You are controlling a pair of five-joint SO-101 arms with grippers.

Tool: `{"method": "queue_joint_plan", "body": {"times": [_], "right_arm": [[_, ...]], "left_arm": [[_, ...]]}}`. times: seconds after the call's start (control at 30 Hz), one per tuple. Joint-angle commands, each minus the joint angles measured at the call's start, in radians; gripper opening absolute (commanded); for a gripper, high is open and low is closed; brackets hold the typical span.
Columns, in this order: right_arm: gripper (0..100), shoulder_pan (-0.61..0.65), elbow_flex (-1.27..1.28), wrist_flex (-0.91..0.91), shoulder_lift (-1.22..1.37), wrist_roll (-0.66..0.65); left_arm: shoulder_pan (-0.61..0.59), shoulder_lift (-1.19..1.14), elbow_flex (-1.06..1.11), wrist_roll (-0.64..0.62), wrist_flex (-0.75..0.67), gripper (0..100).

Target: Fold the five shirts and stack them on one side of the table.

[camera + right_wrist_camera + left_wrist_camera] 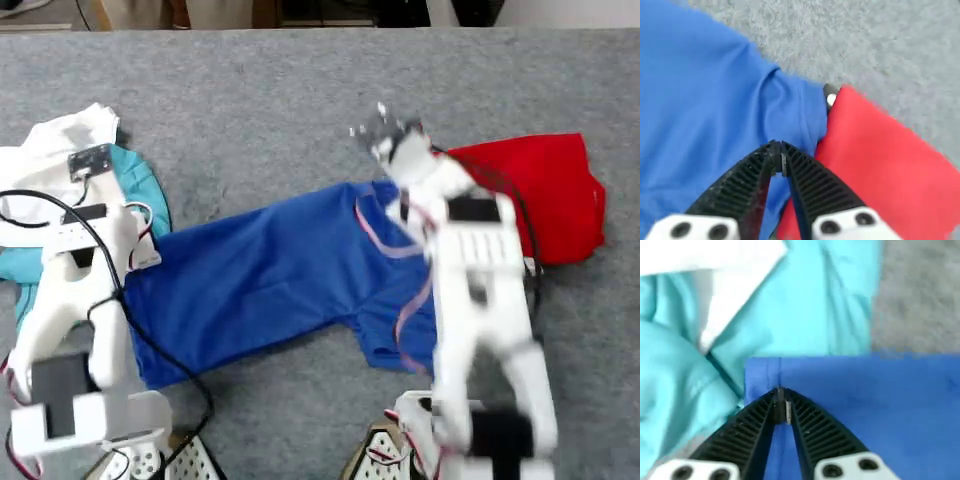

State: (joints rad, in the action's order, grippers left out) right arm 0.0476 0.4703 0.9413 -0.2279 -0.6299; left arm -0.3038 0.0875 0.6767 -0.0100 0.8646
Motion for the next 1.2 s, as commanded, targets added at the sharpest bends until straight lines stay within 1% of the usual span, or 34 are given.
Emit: {"method": "queue_joint_plan", "body": {"times": [0.0, 0.17, 0.3, 0.4, 0.53, 0.67, 0.73, 0.83, 0.93, 1.07, 1.17], "right_arm": [[0.3, 0.012, -0.213, -0.021, 0.254, 0.014], [0.3, -0.062, -0.421, -0.015, 0.512, 0.014], [0.3, -0.133, -0.575, 0.074, 0.615, 0.011], [0.3, -0.163, -0.667, 0.140, 0.618, 0.011], [0.3, -0.157, -0.766, 0.241, 0.576, 0.006], [0.3, -0.120, -0.839, 0.353, 0.483, 0.005], [0.3, -0.093, -0.849, 0.420, 0.414, -0.029], [0.2, -0.054, -0.825, 0.535, 0.289, -0.114], [0.2, -0.038, -0.736, 0.624, 0.148, -0.215], [0.3, -0.058, -0.496, 0.678, -0.056, -0.377], [0.5, -0.081, -0.252, 0.680, -0.208, -0.500]], "left_arm": [[-0.074, -0.041, 0.002, -0.028, -0.068, 2], [-0.124, -0.051, -0.005, -0.020, -0.080, 2], [-0.120, -0.051, -0.003, -0.020, -0.074, 2], [-0.120, -0.042, 0.003, -0.018, -0.072, 2], [-0.120, -0.013, 0.005, -0.018, -0.064, 2], [-0.103, 0.062, -0.006, -0.017, 0.015, 2], [-0.077, 0.128, -0.005, 0.012, 0.071, 2], [-0.014, 0.252, 0.005, 0.080, 0.153, 2], [0.020, 0.394, 0.005, 0.109, 0.219, 2], [0.017, 0.530, 0.011, 0.106, 0.255, 2], [0.015, 0.564, 0.060, 0.107, 0.238, 2]]}}
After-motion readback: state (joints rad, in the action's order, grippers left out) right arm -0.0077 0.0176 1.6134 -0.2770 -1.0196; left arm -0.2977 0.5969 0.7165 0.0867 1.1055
